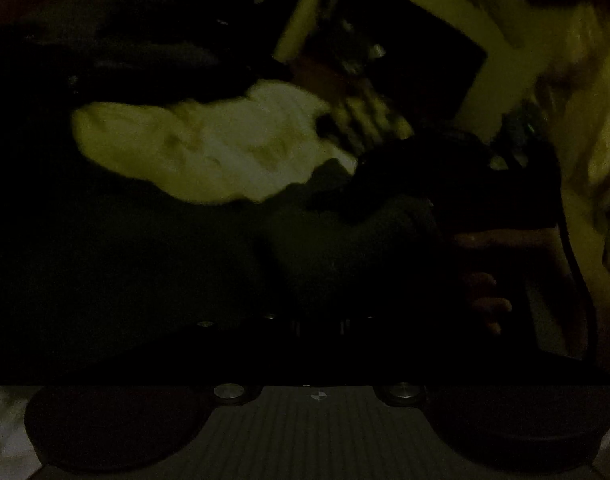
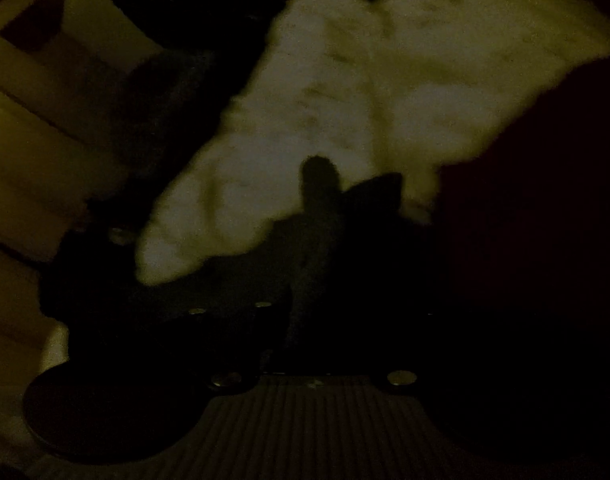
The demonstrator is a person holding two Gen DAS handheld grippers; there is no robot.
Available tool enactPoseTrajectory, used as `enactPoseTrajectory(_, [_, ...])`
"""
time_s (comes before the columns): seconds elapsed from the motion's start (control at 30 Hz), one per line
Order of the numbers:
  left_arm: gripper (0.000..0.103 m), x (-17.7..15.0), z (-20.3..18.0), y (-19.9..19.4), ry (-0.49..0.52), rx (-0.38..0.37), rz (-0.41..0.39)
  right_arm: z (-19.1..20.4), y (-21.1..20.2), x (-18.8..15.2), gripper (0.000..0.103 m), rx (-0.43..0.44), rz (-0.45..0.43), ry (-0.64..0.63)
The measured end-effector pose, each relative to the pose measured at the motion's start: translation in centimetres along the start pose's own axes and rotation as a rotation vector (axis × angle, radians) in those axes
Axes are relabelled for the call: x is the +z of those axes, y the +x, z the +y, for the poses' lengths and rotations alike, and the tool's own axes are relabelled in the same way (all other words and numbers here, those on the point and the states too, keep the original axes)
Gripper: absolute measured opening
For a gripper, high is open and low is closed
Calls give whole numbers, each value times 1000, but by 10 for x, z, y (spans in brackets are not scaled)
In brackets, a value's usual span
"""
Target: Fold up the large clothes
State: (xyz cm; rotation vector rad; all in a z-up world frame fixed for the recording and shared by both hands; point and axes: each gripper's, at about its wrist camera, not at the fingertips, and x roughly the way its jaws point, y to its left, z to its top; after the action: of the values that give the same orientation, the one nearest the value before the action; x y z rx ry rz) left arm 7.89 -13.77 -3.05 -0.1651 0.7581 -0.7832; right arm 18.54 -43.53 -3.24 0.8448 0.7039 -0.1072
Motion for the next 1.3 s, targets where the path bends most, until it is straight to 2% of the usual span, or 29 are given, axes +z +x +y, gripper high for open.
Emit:
enactPoseTrajectory(0.1, [57,15,43,-42,-117,34,-93,68,7,-3,20,92,-2,-109])
enactPoseTrajectory(0.2, [56,15,99,-84,-278,105,-164,144,41,-15,20,176,55,-215])
enactPoseTrajectory(0.27, [57,6,133,-99,-371,165,-169,184,78,-33,20,201,117,-240])
enactPoseTrajectory(0.33, [57,-7,161,-104,-444,216,-139,210,119,-59,23,210,175,-223])
enactPoseTrajectory(0.4, [59,-22,184,-105,-513,213,-116,223,144,-83,36,220,206,-239])
enactPoseTrajectory(0.43, [62,-28,193,-106,-536,201,-110,228,154,-96,42,214,205,-259])
enactPoseTrajectory(0.5, [78,-34,200,-110,-547,199,-123,230,157,-109,61,237,170,-290])
enactPoseTrajectory(0.53, [89,-34,202,-112,-550,197,-131,229,153,-111,64,265,145,-309])
enactPoseTrajectory(0.6, [101,-32,203,-111,-550,185,-135,228,144,-103,71,307,103,-330])
enactPoseTrajectory(0.63, [102,-31,201,-111,-543,183,-137,223,133,-98,73,307,70,-335])
enactPoseTrajectory(0.67, [100,-29,199,-111,-527,192,-138,217,122,-91,80,300,32,-335])
enactPoseTrajectory(0.7, [102,-27,197,-112,-511,208,-141,208,108,-83,87,292,-3,-330])
enactPoseTrajectory(0.83, [103,-21,183,-132,-403,346,-211,170,70,-63,91,264,-28,-325])
enactPoseTrajectory(0.9, [103,-18,171,-151,-308,381,-264,147,56,-60,94,238,-33,-314])
enactPoseTrajectory(0.97, [103,-10,155,-158,-205,397,-281,119,45,-63,95,222,-30,-291])
enactPoseTrajectory(1.07, [103,7,130,-147,-14,336,-245,82,38,-73,95,202,-11,-241])
enactPoseTrajectory(1.17, [103,24,109,-119,166,251,-158,54,34,-83,95,218,-14,-198])
enactPoseTrajectory(1.23, [103,34,106,-92,234,289,-122,44,38,-89,95,229,1,-167])
enactPoseTrajectory(1.3, [103,38,111,-73,229,325,-64,36,40,-92,95,238,15,-143])
